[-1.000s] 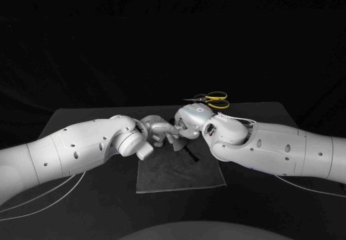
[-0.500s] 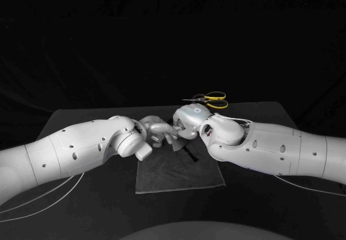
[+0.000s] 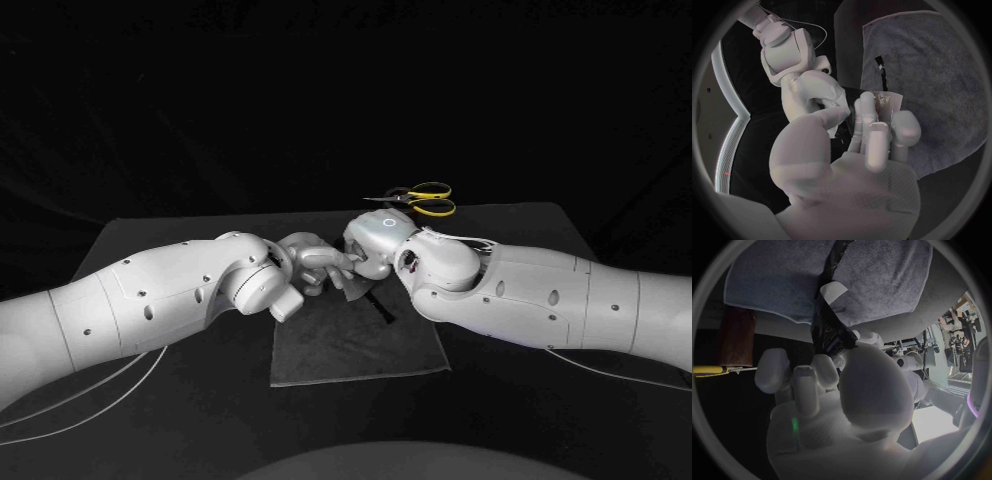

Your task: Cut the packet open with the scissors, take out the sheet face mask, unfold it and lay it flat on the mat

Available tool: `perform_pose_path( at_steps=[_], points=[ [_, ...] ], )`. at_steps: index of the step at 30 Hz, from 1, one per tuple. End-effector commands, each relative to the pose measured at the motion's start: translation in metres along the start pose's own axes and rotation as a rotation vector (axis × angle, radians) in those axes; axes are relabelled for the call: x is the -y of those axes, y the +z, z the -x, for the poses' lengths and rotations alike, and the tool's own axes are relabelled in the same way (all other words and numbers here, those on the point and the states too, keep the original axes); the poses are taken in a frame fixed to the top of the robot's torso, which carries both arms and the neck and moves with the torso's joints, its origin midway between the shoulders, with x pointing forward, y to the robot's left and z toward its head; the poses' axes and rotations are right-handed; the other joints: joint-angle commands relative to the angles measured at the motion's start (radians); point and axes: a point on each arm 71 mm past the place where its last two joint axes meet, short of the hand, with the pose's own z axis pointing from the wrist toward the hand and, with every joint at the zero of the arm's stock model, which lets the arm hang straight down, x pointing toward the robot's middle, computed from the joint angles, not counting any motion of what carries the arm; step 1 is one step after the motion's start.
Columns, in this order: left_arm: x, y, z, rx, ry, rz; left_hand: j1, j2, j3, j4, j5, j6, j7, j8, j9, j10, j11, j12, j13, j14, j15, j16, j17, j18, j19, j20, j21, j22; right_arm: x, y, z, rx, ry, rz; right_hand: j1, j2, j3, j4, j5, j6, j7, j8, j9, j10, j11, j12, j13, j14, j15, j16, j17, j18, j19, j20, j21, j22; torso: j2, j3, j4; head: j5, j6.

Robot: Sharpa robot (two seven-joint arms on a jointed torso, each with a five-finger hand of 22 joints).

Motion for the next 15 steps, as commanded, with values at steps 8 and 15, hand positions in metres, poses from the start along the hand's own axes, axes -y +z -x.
perform_pose_path(
  at_steps=[8, 15],
  points=[
    [0.0097, -0.0008, -0.0072, -0.05, 0.008, -0.052, 0.004, 0.011, 0.145, -0.149, 0.001, 0.0, -0.004, 0.005, 0.001, 0.0, -0.008, 0.005, 0.0, 0.024, -0.002, 0.002, 0.0, -0.007, -0.008, 0.0, 0.001, 0.001, 0.0046, 0.0013, -0.0125, -0.029, -0.049, -0.025, 0.03, 0.012, -0.002, -0.004, -0.003, 0.013, 0.0, 0.015, 0.002, 0.005, -0.01, 0.014, 0.01, 0.082, -0.005, 0.008, 0.166, -0.002, 0.006, -0.004, 0.002, 0.009, 0.0, 0.0, 0.0004, 0.001, -0.002],
    [0.0096, -0.0009, -0.0073, -0.051, 0.009, -0.051, 0.004, 0.011, 0.145, -0.149, 0.001, 0.0, -0.004, 0.005, 0.001, 0.0, -0.008, 0.005, 0.0, 0.024, -0.002, 0.002, 0.0, -0.007, -0.008, 0.0, 0.001, 0.001, 0.0045, 0.0022, -0.015, -0.014, -0.053, -0.022, 0.068, 0.058, 0.033, -0.011, -0.004, 0.086, -0.026, 0.064, 0.021, 0.03, -0.031, 0.062, 0.041, 0.086, -0.02, 0.018, 0.182, -0.009, 0.027, -0.015, 0.033, 0.032, 0.0, -0.0001, 0.0001, 0.001, -0.003]
  ],
)
